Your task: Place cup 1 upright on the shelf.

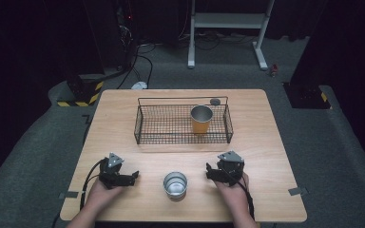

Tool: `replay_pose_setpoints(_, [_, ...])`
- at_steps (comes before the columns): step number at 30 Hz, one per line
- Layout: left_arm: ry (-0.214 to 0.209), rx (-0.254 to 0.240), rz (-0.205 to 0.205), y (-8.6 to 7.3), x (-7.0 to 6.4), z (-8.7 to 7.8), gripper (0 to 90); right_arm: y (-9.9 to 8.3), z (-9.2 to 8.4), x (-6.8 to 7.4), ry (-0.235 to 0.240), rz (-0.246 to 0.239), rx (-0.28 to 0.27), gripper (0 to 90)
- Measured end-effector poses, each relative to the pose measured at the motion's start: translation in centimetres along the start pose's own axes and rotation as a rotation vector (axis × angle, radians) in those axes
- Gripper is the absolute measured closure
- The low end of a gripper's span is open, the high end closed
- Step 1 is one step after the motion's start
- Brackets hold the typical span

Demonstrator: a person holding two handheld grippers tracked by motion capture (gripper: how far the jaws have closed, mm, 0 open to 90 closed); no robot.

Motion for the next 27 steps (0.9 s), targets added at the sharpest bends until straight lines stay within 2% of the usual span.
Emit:
replay_pose_setpoints(6, [0.001, -0.005, 0.004, 0.0, -0.1, -0.1, 3.0, -2.0, -0.1, 0.0, 0.014, 0.023, 0.064, 9.9])
replay_pose_setpoints(9, [0.0, -0.015, 0.013, 0.0, -0.2, -0.2, 6.4, -2.1, -0.2, 0.0, 0.028, 0.018, 0.068, 10.0])
replay_pose_setpoints(21, [-0.007, 0.011, 0.01, -0.1, 0.0, -0.4, 6.3, -2.1, -0.2, 0.1, 0.039, 0.015, 0.069, 9.5])
replay_pose_setpoints(27, [-0.025, -0.023, 0.03, 0.3, -0.3, -0.8, 6.0, -2.1, -0.1, 0.1, 0.042, 0.018, 0.069, 9.3])
Point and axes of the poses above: each handheld gripper's, and its own axes: z roughly forward along the jaws, y roughly out of its top, x roughly to its left, the point moved 9 cm from there along z, roughly forward along the jaws, and after that the axes turned 7 degrees about -z, right-handed, at the moved point
